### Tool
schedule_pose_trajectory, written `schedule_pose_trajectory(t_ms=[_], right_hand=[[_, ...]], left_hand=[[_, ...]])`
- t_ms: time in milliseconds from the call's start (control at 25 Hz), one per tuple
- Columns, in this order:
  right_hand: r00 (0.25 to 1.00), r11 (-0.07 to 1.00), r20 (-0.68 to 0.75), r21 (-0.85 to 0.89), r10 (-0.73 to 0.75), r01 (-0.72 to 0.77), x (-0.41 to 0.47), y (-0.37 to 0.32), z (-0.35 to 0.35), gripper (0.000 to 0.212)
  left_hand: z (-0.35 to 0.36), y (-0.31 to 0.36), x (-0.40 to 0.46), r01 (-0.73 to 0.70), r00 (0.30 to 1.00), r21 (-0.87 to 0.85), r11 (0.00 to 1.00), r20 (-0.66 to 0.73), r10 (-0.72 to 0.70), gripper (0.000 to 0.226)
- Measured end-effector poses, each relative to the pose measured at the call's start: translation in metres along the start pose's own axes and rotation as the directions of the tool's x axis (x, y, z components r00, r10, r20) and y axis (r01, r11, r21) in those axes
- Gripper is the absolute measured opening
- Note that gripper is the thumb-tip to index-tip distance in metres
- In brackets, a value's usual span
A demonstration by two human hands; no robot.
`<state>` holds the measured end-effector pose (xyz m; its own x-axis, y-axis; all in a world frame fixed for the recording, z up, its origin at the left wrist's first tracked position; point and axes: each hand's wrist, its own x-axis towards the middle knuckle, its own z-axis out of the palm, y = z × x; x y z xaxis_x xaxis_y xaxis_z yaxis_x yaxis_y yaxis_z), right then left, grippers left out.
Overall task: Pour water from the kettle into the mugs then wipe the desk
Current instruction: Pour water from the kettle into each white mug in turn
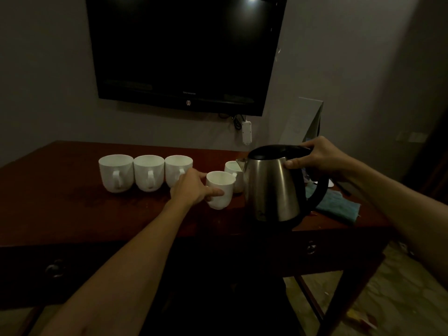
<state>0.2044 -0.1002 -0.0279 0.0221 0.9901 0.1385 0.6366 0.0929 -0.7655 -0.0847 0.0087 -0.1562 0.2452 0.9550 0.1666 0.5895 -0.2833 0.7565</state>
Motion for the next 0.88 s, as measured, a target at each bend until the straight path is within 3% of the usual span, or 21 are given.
schedule_pose_trajectory(t_ms=[520, 880], right_hand=[[0.997, 0.990, 0.074, -0.144, 0.008, 0.002, 0.011, -0.020, -0.004, 0.061], [0.995, 0.986, 0.101, -0.165, 0.008, 0.009, 0.016, -0.027, -0.001, 0.055]], left_hand=[[-0.001, 0.000, 0.002, 0.009, 1.000, -0.034, 0.999, 0.000, -0.009, 0.061], [0.000, -0.006, 0.006, 0.000, 1.000, -0.048, 0.999, 0.022, 0.001, 0.064]])
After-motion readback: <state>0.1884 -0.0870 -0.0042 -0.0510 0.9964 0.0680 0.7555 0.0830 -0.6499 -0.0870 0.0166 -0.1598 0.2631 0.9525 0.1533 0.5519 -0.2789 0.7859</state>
